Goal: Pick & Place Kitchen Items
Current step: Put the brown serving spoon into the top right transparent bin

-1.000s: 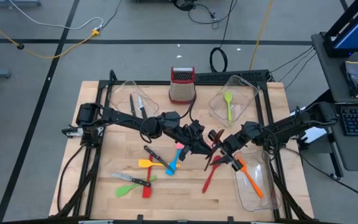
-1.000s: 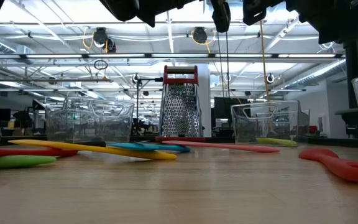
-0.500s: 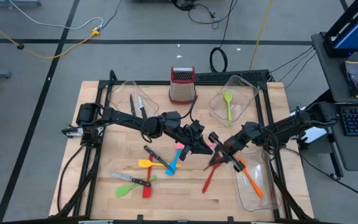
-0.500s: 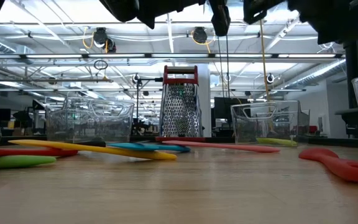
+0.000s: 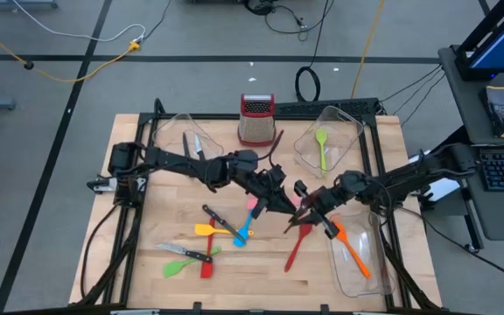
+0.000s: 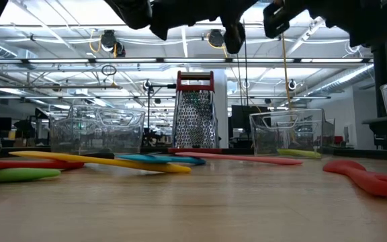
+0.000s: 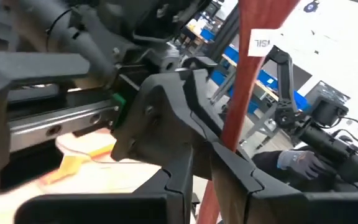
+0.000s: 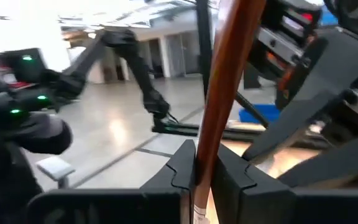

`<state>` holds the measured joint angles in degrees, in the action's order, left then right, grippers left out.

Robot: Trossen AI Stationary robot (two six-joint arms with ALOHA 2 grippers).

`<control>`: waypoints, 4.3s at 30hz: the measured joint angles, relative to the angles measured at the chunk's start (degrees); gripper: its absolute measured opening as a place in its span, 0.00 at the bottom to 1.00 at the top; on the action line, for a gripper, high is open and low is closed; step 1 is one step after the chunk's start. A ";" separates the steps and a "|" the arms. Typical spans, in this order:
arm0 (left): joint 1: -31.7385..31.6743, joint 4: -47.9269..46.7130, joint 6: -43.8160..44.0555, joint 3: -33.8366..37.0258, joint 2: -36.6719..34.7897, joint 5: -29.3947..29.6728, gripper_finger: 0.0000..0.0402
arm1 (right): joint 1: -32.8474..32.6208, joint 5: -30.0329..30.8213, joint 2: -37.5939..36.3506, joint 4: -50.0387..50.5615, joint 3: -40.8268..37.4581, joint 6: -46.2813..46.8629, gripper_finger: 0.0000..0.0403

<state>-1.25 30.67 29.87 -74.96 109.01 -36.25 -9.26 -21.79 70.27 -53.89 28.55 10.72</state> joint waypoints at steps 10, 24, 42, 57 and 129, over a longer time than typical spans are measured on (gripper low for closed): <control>-2.52 -2.48 -2.00 0.06 -0.15 5.13 0.16 | 5.26 13.19 -14.10 21.50 -0.08 2.14 0.04; -3.68 -5.33 -7.41 0.07 -0.09 22.64 0.16 | 21.69 22.77 -26.30 35.86 -0.04 15.58 0.04; -1.27 -10.28 -18.65 0.13 0.00 31.91 0.16 | 46.71 17.44 -25.24 45.73 -0.01 27.45 0.04; 5.37 -14.27 -29.77 0.13 0.00 45.75 0.16 | 59.74 11.07 -18.20 55.45 -0.01 33.65 0.04; 7.71 -19.47 -27.95 0.11 -0.07 48.83 0.16 | 60.39 8.96 -12.74 68.08 -0.03 40.72 0.06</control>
<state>6.47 11.20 1.92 -74.85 108.95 12.58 51.13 -12.83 57.53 14.18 28.51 51.44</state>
